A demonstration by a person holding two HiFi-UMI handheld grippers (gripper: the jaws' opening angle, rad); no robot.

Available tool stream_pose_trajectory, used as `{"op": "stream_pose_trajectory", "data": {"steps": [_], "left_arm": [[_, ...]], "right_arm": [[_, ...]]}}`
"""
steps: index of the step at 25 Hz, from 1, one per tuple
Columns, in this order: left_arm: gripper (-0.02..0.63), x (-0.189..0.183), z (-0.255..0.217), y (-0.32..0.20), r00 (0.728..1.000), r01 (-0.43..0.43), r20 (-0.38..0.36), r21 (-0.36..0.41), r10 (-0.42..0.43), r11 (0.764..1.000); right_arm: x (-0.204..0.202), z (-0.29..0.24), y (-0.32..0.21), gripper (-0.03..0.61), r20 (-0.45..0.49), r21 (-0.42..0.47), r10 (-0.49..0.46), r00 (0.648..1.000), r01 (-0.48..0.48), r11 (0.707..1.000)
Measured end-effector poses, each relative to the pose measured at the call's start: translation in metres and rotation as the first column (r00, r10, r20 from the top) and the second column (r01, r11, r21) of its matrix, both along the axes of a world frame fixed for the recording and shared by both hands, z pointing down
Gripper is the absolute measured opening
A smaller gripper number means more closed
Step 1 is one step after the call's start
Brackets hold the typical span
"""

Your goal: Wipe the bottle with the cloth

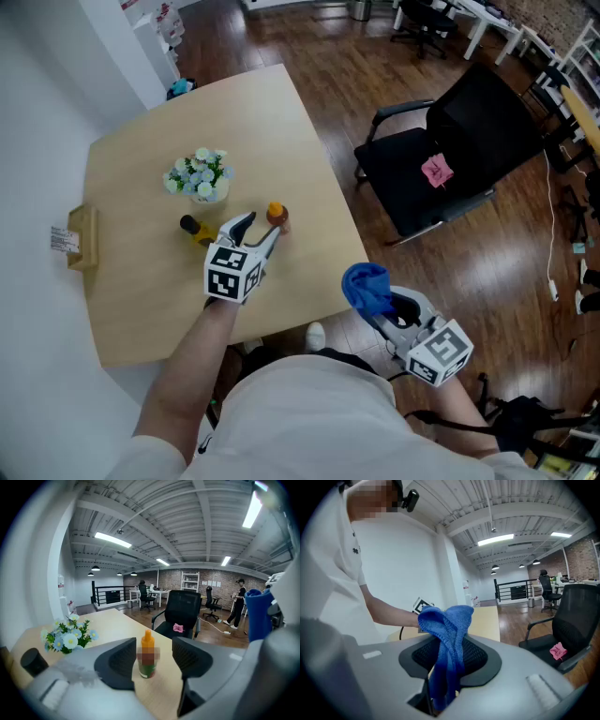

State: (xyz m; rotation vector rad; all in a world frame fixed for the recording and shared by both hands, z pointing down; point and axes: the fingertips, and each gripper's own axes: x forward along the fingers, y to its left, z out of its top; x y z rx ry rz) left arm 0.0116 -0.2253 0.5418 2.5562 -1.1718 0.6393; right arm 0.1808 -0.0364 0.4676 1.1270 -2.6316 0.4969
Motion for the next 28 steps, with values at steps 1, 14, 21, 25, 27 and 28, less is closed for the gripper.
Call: {"op": "stream_pose_trajectory", "data": {"steps": [1, 14, 21, 25, 27, 28], "left_arm": [[0.256, 0.002, 0.005, -0.008, 1.000, 0.008, 0.005, -0.007, -0.008, 1.000], [0.163, 0.028, 0.047, -0.058, 0.998, 0.024, 0.055, -0.050, -0.021, 0.998], [0.158, 0.028, 0.033, -0.052, 0.999, -0.021, -0.037, -0.090, 0.018, 0.996], [0.156, 0.024, -0.006, -0.039, 0.988, -0.060, -0.145, -0.077, 0.048, 0.995], [0.157, 0.020, -0.029, -0.029, 0.979, -0.085, -0.191, -0.064, 0.072, 0.994], [0.157, 0.018, -0.042, -0.023, 0.975, -0.103, -0.204, -0.050, 0.090, 0.993]], "right_arm": [[0.004, 0.001, -0.001, 0.127, 0.002, -0.005, 0.007, 1.000, -0.007, 1.000], [0.043, 0.019, -0.008, 0.129, 0.000, -0.074, 0.094, 0.996, -0.094, 0.993], [0.038, 0.017, -0.021, 0.129, 0.003, -0.063, 0.092, 0.996, -0.092, 0.994], [0.028, 0.012, -0.034, 0.129, 0.010, -0.037, 0.073, 0.997, -0.073, 0.997], [0.018, 0.003, -0.044, 0.128, 0.010, -0.005, 0.052, 0.999, -0.052, 0.999], [0.012, -0.004, -0.050, 0.129, 0.010, 0.015, 0.038, 0.999, -0.038, 0.999]]}}
